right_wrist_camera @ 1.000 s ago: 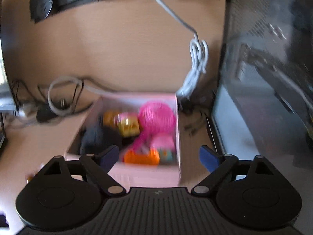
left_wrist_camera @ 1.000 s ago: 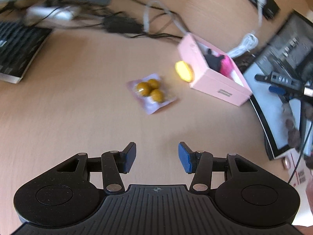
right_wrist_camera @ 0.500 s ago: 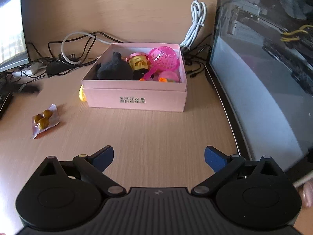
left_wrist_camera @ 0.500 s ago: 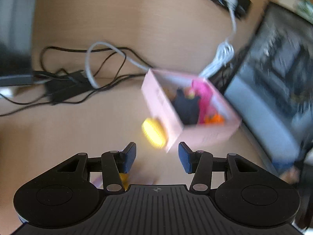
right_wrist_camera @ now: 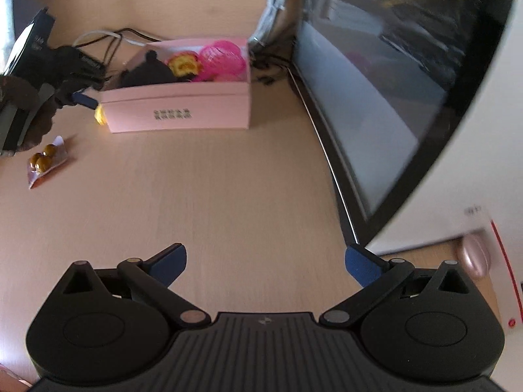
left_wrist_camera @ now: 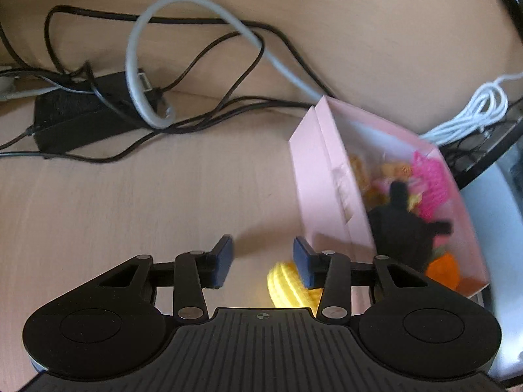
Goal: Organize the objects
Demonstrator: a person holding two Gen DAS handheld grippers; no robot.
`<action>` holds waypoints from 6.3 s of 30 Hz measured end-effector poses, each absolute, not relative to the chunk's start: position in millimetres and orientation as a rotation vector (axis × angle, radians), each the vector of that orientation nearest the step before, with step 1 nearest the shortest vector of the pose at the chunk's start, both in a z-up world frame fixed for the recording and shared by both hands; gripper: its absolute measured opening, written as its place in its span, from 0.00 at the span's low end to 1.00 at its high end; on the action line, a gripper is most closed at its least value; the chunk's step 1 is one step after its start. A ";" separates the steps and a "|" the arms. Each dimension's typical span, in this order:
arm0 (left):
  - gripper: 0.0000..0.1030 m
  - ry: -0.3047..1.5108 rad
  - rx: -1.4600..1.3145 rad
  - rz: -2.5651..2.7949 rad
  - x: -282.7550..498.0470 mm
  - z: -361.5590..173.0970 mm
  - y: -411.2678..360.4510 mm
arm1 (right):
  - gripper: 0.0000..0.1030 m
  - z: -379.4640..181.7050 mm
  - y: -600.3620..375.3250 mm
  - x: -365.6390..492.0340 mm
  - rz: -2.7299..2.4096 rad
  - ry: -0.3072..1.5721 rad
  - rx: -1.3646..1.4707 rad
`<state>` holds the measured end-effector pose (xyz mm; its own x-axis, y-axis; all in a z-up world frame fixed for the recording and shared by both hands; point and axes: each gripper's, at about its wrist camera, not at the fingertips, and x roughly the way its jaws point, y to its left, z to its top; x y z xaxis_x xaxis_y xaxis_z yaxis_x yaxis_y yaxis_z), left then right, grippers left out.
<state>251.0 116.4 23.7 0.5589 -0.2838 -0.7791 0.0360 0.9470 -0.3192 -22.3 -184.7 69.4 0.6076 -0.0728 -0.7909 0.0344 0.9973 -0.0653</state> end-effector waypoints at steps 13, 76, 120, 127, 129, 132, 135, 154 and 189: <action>0.33 0.857 -0.170 -0.425 139.1 59.3 147.6 | 1.00 73.3 -154.3 -4.8 0.037 0.875 -0.061; 0.34 0.827 -0.471 0.074 -46.7 86.9 239.6 | 1.00 45.9 10.5 78.4 0.562 0.877 -0.254; 0.34 0.886 -0.367 -0.003 -42.2 88.1 234.8 | 0.46 35.7 80.4 60.5 0.647 0.860 -0.301; 0.34 0.903 -0.413 -0.040 -30.4 78.4 233.1 | 0.38 42.7 46.0 23.4 0.696 0.771 -0.524; 0.34 0.904 -0.415 -0.050 -26.9 77.3 230.2 | 0.41 45.4 37.3 23.5 0.646 0.755 -0.529; 0.34 0.905 -0.409 -0.065 -24.9 77.7 227.0 | 0.60 46.0 38.2 30.7 0.527 0.723 -0.538; 0.34 0.893 -0.406 -0.066 -26.9 80.7 231.3 | 0.88 53.2 30.8 43.2 0.498 0.823 -0.303; 0.34 0.917 -0.472 -0.003 -51.4 71.1 296.7 | 0.74 35.0 106.0 37.3 0.492 0.864 -0.239; 0.34 0.624 -0.128 -0.607 204.7 164.7 -2.8 | 0.70 121.0 -167.4 -38.5 0.073 0.672 0.072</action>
<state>204.7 -2.8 164.7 0.6451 -0.5691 -0.5099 0.4945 0.8197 -0.2892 -38.5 -167.4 121.0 0.7804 0.0903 -0.6187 -0.0438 0.9950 0.0899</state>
